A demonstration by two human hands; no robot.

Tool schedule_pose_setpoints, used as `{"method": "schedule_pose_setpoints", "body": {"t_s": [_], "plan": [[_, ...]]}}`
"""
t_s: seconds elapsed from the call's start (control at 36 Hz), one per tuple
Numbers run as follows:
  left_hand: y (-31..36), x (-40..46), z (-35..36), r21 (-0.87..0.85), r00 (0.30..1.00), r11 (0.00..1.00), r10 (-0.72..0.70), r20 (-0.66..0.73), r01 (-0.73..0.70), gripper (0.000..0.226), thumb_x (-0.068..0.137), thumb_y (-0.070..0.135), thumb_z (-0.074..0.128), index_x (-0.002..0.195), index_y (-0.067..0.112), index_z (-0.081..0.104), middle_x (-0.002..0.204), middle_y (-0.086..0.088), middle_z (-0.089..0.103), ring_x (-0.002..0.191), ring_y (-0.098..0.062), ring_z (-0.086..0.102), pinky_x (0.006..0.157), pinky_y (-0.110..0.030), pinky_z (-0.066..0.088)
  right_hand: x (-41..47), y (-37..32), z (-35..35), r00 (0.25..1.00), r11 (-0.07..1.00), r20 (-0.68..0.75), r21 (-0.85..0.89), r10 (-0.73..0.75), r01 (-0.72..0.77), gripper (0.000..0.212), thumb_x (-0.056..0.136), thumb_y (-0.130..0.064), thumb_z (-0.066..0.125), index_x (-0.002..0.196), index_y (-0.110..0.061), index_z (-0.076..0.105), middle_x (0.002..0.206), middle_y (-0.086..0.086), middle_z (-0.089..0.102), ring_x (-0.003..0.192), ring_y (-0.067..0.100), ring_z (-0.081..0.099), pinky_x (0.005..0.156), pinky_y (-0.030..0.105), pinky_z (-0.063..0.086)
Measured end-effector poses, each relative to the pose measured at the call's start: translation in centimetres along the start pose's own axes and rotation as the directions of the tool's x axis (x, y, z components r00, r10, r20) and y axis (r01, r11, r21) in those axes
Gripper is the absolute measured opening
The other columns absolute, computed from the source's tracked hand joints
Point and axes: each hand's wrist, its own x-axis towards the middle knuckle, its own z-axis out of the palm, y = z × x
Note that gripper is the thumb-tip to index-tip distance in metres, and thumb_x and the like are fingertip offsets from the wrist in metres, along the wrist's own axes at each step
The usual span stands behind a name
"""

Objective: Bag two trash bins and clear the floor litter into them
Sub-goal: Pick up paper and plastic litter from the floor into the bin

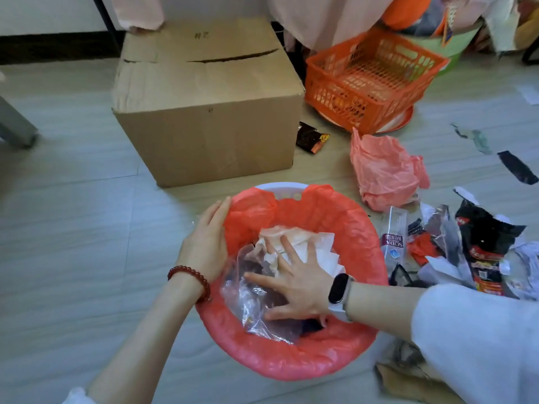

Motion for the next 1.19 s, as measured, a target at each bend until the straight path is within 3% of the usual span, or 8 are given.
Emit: {"method": "schedule_pose_setpoints", "body": {"t_s": [0.11, 0.25, 0.42, 0.61, 0.72, 0.94, 1.08, 1.19], "plan": [[-0.4, -0.1, 0.3, -0.02, 0.998, 1.0, 0.016, -0.058, -0.017, 0.067, 0.085, -0.008, 0.037, 0.142, 0.027, 0.031, 0.145, 0.004, 0.035, 0.123, -0.023, 0.046, 0.09, -0.035, 0.042, 2.3, 0.6, 2.2, 0.982, 0.987, 0.187, -0.161, 0.027, 0.003, 0.066, 0.068, -0.078, 0.024, 0.128, -0.054, 0.04, 0.148, 0.017, 0.032, 0.129, 0.053, 0.031, 0.071, 0.084, 0.029], [-0.3, -0.2, 0.4, 0.041, 0.999, 0.999, -0.013, -0.052, 0.015, 0.071, 0.085, -0.008, 0.036, 0.143, 0.031, 0.025, 0.147, 0.005, 0.031, 0.117, -0.026, 0.049, 0.084, -0.036, 0.044, 3.9, 0.7, 4.9, 0.961, 0.994, 0.275, -0.105, 0.009, 0.021, 0.07, 0.083, -0.065, 0.044, 0.142, -0.048, 0.01, 0.155, 0.007, -0.02, 0.137, 0.044, -0.023, 0.093, 0.08, 0.002], [-0.1, -0.4, 0.0, 0.048, 0.999, 0.998, -0.047, -0.013, 0.047, 0.07, 0.086, -0.005, 0.036, 0.143, 0.033, 0.023, 0.147, 0.007, 0.029, 0.113, -0.029, 0.052, 0.081, -0.037, 0.045, 3.2, 0.3, -1.1, 0.912, 0.981, 0.407, 0.149, 0.05, -0.12, 0.052, 0.082, -0.05, 0.042, 0.131, -0.034, 0.048, 0.152, 0.004, 0.024, 0.14, 0.033, 0.014, 0.109, 0.064, 0.017], [0.0, -0.2, 0.1, 0.006, 1.0, 1.0, 0.014, -0.012, -0.014, 0.07, 0.083, -0.008, 0.037, 0.142, 0.028, 0.03, 0.143, 0.006, 0.036, 0.116, -0.025, 0.049, 0.08, -0.04, 0.048, 0.5, 0.2, -3.3, 0.933, 0.991, -0.357, -0.136, -0.046, -0.003, 0.032, 0.08, -0.037, 0.038, 0.092, -0.019, 0.062, 0.099, 0.004, 0.064, 0.096, 0.027, 0.059, 0.09, 0.053, 0.043], [0.0, -0.2, 0.0, 0.01, 1.0, 1.0, -0.012, -0.003, 0.012, 0.071, 0.083, -0.006, 0.037, 0.142, 0.032, 0.027, 0.144, 0.008, 0.034, 0.111, -0.026, 0.052, 0.079, -0.039, 0.049, 1.2, -1.0, 0.2, 0.93, 0.912, -0.124, -0.279, -0.345, 0.301, 0.048, 0.085, -0.052, 0.036, 0.129, -0.035, 0.046, 0.133, 0.008, 0.051, 0.122, 0.035, 0.046, 0.092, 0.07, 0.03], [0.6, -0.7, 0.4, 0.045, 1.0, 0.998, -0.031, -0.001, 0.031, 0.076, 0.081, -0.007, 0.035, 0.142, 0.036, 0.023, 0.143, 0.01, 0.032, 0.104, -0.029, 0.054, 0.067, -0.039, 0.048, 0.4, 3.5, 2.8, 0.939, 0.936, 0.345, -0.325, -0.014, 0.133, 0.065, 0.067, -0.073, 0.031, 0.126, -0.049, 0.043, 0.136, 0.003, 0.052, 0.114, 0.042, 0.055, 0.064, 0.079, 0.033], [0.7, -0.8, 0.8, 0.073, 0.999, 0.997, -0.038, -0.014, 0.039, 0.079, 0.08, -0.008, 0.035, 0.142, 0.038, 0.021, 0.143, 0.013, 0.03, 0.103, -0.027, 0.053, 0.065, -0.038, 0.045, 2.0, 2.9, 4.7, 0.909, 0.988, 0.416, -0.15, 0.021, 0.046, 0.064, 0.087, -0.063, 0.037, 0.141, -0.052, 0.006, 0.157, 0.002, -0.006, 0.14, 0.043, -0.01, 0.096, 0.077, 0.003], [0.7, -0.8, 0.6, 0.095, 1.0, 0.995, -0.025, -0.016, 0.026, 0.071, 0.083, -0.004, 0.038, 0.143, 0.032, 0.025, 0.147, 0.003, 0.03, 0.121, -0.028, 0.042, 0.087, -0.043, 0.045, 2.0, 1.7, 2.0, 0.888, 0.997, 0.458, -0.08, 0.045, -0.01, 0.058, 0.091, -0.053, 0.039, 0.144, -0.042, 0.017, 0.157, 0.001, -0.004, 0.141, 0.038, -0.011, 0.106, 0.067, 0.0]]}}
